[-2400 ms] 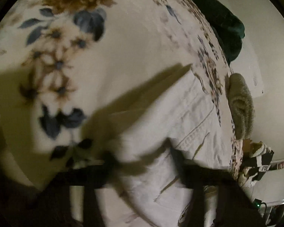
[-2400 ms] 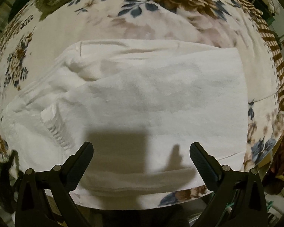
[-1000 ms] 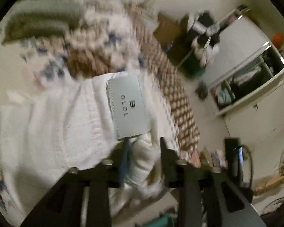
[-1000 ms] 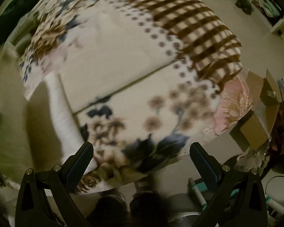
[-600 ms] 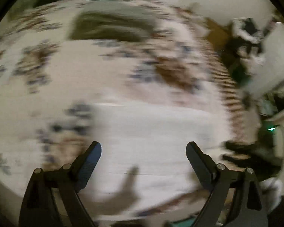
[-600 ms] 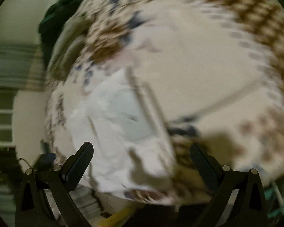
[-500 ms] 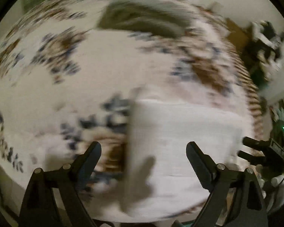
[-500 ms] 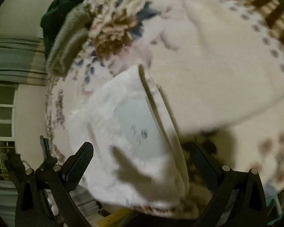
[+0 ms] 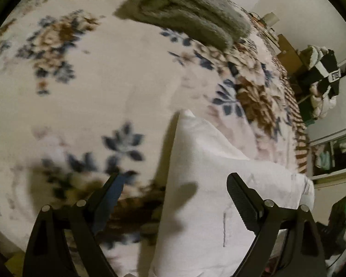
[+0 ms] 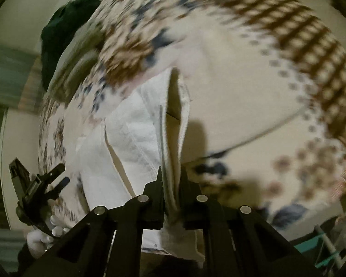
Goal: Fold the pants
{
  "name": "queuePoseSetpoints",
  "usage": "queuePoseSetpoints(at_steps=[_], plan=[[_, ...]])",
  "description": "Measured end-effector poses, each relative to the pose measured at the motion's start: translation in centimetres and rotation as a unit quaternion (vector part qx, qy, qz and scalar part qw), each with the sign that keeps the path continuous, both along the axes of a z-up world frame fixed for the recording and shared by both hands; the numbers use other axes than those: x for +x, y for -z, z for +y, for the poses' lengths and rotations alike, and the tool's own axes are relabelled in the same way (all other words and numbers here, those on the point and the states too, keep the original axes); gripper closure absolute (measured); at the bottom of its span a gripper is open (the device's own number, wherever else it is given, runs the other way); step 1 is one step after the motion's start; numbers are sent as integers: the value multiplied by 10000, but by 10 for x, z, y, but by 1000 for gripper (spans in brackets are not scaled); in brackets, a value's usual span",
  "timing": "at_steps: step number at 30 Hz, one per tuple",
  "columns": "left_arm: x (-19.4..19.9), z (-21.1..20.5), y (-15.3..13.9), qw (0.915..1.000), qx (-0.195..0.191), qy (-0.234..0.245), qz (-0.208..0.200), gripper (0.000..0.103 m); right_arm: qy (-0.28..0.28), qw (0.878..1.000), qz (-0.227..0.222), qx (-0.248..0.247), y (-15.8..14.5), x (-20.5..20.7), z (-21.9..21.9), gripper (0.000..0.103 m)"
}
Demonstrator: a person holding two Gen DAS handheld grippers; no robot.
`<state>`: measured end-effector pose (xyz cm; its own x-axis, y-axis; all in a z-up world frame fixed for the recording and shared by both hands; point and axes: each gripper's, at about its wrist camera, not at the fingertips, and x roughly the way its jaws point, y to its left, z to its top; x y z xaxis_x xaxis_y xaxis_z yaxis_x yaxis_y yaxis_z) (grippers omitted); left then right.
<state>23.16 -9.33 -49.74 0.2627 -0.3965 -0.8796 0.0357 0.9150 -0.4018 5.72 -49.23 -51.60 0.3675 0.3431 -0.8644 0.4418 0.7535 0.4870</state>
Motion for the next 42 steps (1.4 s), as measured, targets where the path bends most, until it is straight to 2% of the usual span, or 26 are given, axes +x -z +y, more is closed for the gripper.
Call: queuePoseSetpoints(at_steps=[2,7,8,9,10,11,13,14,15,16,17,18,19,20,21,24,26,30,32,33,36,39,42], plan=[[8,-19,7,9998,-92,126,130,12,191,9997,127,-2,6,-11,-18,92],[29,-54,35,9987,16,405,299,14,202,9991,365,108,34,-16,-38,92],[35,-57,40,9985,131,469,252,23,187,9991,378,98,37,-14,-40,92],[38,-58,41,9985,96,507,194,49,189,9990,391,104,41,-14,-42,92],[43,-56,43,9983,60,569,113,65,201,9989,412,115,44,-14,-44,92],[47,-54,45,9983,-19,578,106,70,234,9987,430,152,49,-15,-48,92],[53,-48,48,9983,-152,541,145,70,265,9981,511,213,62,-10,-49,90],[54,-48,48,9982,-167,549,190,69,227,9977,600,207,69,-6,-48,80],[53,-47,47,9981,-186,534,237,67,179,9964,802,223,78,-3,-49,63],[50,-46,43,9979,-240,540,251,66,220,9951,929,274,82,-1,-50,55],[44,-45,37,9977,-257,565,264,61,330,9936,987,431,84,-5,-54,48],[40,-43,35,9975,-257,570,330,41,478,9927,907,644,80,-13,-58,46],[32,-40,30,9967,-396,573,416,26,588,9923,770,773,74,-22,-59,41],[20,-35,23,9958,-630,554,376,3,641,9922,647,847,67,-30,-58,30],[13,-33,19,9955,-696,539,342,0,689,9912,484,1019,61,-40,-55,25],[-21,-25,13,9949,-773,548,356,0,847,9829,371,1592,56,-70,-36,25],[-42,-23,24,9935,-836,548,540,0,882,9750,474,1985,69,-81,-18,25],[-61,-24,57,9917,-828,439,882,0,1199,9527,684,2708,121,-91,14,25],[-63,-28,67,9908,-818,439,987,0,1348,9492,484,2803,139,-89,22,22],[-63,-29,72,9902,-837,449,1021,0,1407,9466,265,2888,139,-87,23,18],[-60,-34,79,9893,-902,509,1026,0,1576,9410,-61,2996,133,-83,26,17],[-56,-36,80,9885,-975,561,1012,0,1747,9296,-396,3222,134,-83,28,17],[-51,-39,81,9878,-994,621,1023,0,1639,9402,-385,2962,137,-72,29,17]])
